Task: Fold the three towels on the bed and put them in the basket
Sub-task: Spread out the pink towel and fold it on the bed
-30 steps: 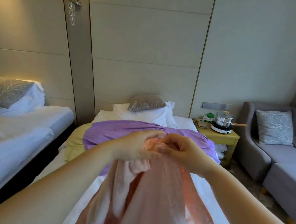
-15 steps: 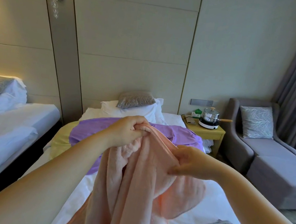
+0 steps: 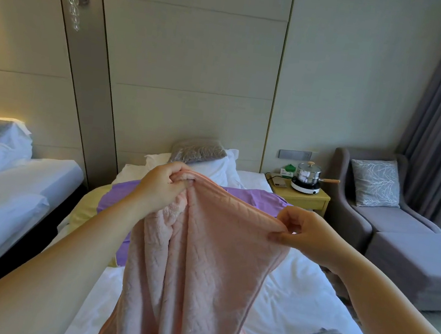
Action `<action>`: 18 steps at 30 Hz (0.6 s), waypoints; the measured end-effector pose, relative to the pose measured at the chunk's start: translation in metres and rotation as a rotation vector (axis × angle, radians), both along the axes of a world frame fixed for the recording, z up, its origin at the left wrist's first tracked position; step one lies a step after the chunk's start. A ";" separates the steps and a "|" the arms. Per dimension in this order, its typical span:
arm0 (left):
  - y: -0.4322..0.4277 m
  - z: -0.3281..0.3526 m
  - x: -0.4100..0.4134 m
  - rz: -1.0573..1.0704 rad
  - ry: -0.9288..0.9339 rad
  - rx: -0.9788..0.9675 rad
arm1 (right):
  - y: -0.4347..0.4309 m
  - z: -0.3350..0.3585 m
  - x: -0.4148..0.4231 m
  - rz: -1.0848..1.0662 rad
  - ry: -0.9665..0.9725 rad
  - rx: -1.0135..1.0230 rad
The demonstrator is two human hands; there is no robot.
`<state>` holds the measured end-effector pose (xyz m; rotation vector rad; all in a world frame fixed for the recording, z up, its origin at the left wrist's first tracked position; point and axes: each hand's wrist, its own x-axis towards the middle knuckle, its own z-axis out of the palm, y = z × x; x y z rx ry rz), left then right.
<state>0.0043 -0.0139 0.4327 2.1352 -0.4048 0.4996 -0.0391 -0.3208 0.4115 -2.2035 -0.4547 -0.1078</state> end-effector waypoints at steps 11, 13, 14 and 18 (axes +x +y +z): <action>0.015 -0.009 0.001 0.048 -0.019 -0.020 | -0.002 0.000 0.004 -0.119 0.082 -0.010; 0.019 -0.012 0.001 0.027 0.030 0.042 | -0.002 0.004 0.006 -0.206 0.053 -0.024; 0.021 -0.013 0.001 0.028 0.059 0.082 | -0.001 0.007 0.008 -0.245 0.043 -0.019; 0.023 -0.024 -0.002 0.085 0.095 0.238 | 0.000 0.018 0.012 -0.324 -0.024 0.045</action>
